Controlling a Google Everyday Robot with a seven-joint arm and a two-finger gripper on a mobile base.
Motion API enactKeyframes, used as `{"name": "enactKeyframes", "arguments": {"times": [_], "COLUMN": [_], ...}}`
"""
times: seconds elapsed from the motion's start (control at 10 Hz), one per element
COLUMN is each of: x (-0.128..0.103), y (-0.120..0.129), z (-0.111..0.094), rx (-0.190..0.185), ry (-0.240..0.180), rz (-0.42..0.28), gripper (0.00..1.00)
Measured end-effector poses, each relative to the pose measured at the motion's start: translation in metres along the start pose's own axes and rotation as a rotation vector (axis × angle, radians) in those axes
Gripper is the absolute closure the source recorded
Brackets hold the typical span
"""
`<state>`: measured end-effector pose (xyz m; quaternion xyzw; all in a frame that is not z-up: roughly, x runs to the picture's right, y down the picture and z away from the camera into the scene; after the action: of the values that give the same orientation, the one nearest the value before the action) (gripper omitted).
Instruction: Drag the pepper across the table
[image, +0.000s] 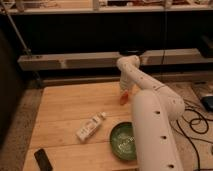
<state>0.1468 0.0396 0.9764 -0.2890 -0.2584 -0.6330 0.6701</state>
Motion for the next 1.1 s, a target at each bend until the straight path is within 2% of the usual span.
{"name": "enactKeyframes", "arguments": {"times": [0.2, 0.3, 0.7, 1.1], "x": [0.000, 0.000, -0.001, -0.010], "y": [-0.003, -0.001, -0.004, -0.016], "z": [0.001, 0.001, -0.001, -0.019], "rx": [0.000, 0.000, -0.002, -0.014], "ry": [-0.006, -0.005, -0.003, 0.012], "rz": [-0.004, -0.002, -0.009, -0.053], "gripper": [0.98, 1.00, 1.00, 1.00]}}
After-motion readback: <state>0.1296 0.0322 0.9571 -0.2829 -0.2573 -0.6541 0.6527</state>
